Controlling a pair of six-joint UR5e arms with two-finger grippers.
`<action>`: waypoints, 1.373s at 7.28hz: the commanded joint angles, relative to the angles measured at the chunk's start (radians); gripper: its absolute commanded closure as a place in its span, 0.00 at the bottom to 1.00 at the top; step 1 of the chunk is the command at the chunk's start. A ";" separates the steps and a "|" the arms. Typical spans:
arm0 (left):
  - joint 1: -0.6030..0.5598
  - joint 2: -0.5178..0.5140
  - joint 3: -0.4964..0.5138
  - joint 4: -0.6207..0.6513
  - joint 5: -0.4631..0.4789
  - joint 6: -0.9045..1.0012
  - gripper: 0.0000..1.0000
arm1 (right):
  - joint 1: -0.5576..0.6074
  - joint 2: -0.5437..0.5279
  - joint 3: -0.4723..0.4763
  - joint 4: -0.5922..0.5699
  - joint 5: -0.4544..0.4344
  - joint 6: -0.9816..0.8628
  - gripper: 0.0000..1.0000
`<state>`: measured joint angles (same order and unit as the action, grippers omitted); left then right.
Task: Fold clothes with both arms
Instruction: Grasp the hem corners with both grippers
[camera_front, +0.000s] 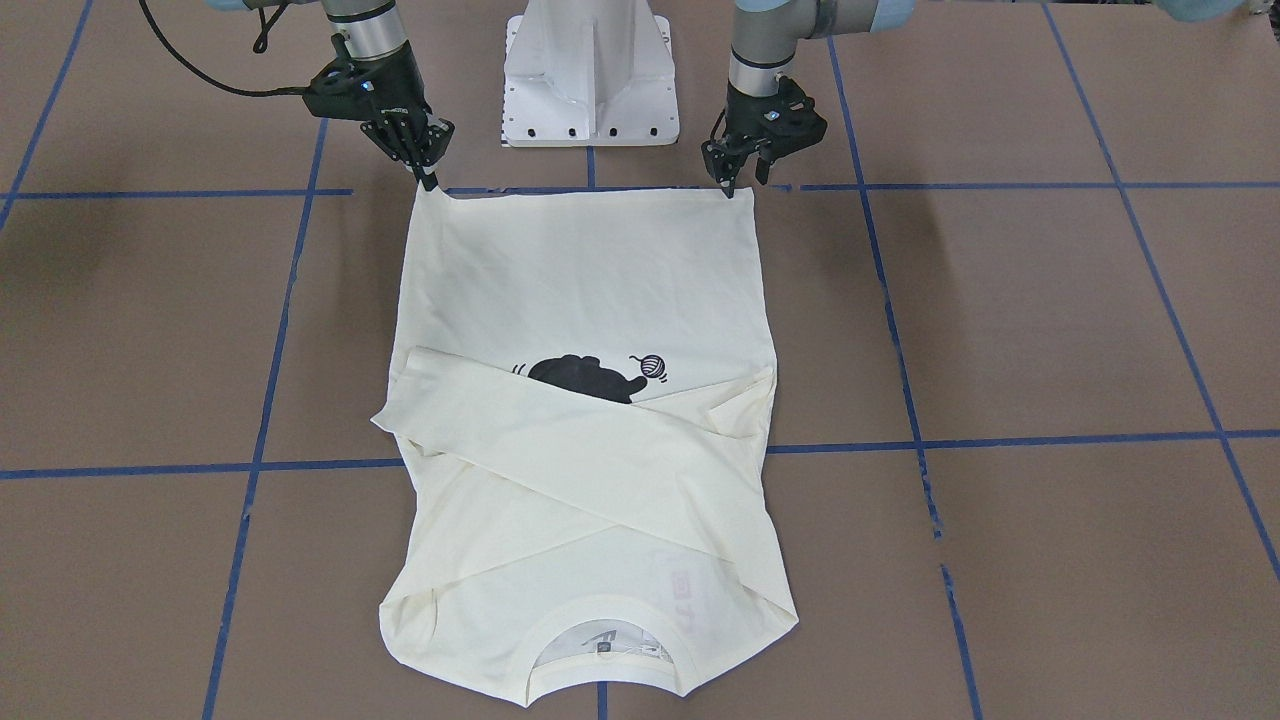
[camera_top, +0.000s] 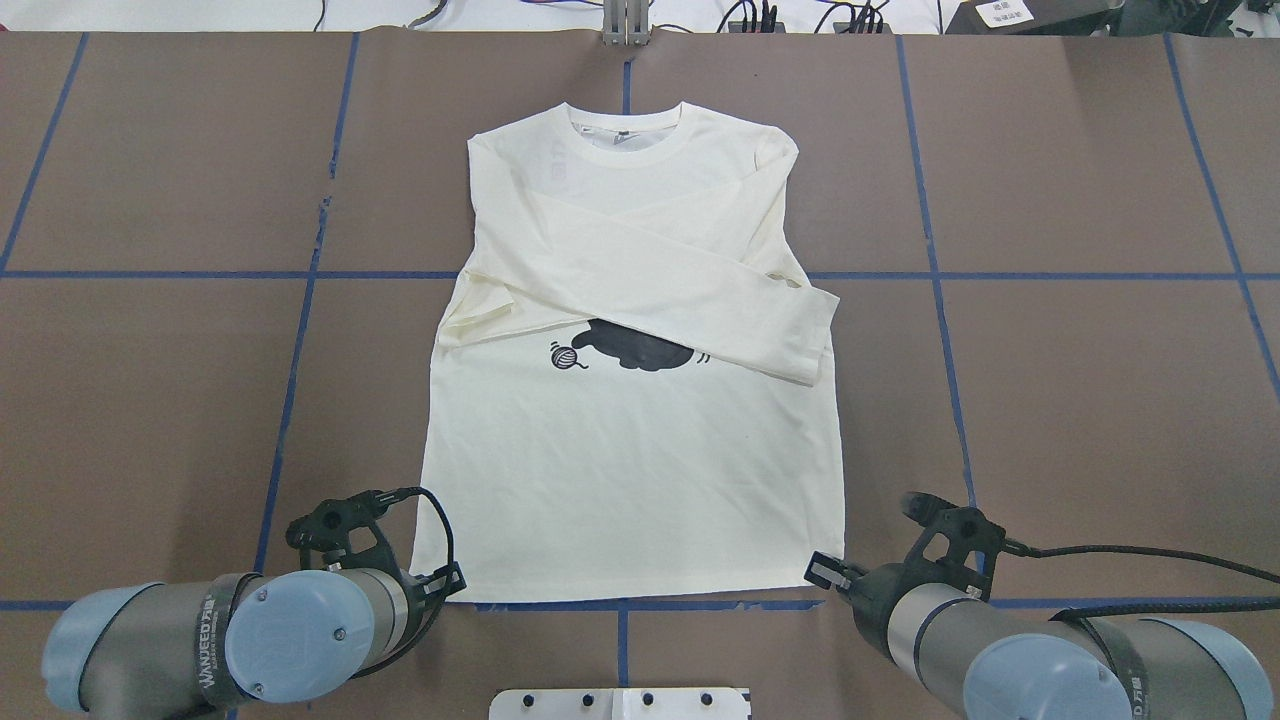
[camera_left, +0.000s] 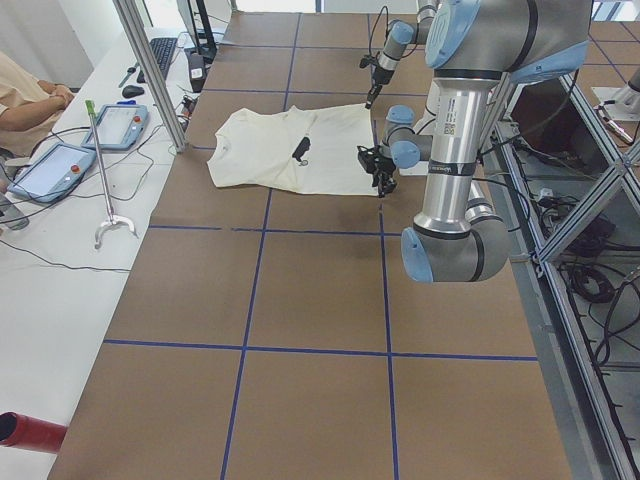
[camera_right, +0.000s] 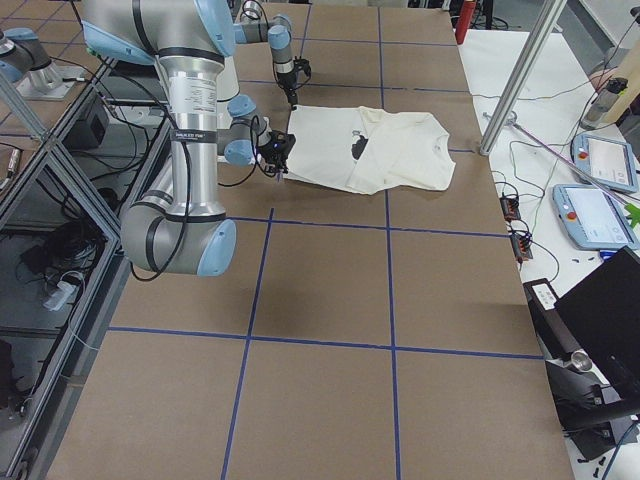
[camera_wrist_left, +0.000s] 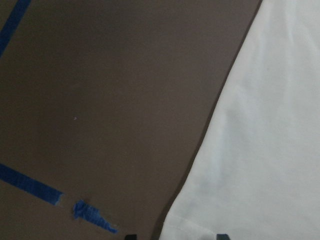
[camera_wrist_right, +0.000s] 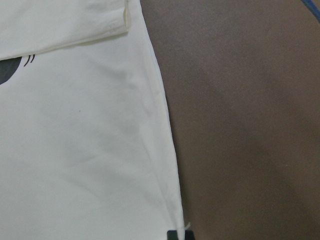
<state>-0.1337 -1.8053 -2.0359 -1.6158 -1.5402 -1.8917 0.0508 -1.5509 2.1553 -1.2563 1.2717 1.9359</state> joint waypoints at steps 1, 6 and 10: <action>-0.001 0.000 0.011 -0.001 0.000 0.000 0.40 | 0.000 0.000 0.000 0.000 0.000 0.000 1.00; -0.004 -0.012 0.005 -0.001 -0.009 0.002 1.00 | 0.000 0.000 0.002 0.000 0.000 0.000 1.00; -0.020 0.020 -0.168 0.048 -0.046 -0.018 1.00 | -0.021 -0.023 0.079 -0.002 0.003 0.005 1.00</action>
<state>-0.1524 -1.8094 -2.1195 -1.5971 -1.5733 -1.8949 0.0476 -1.5586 2.1935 -1.2562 1.2716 1.9375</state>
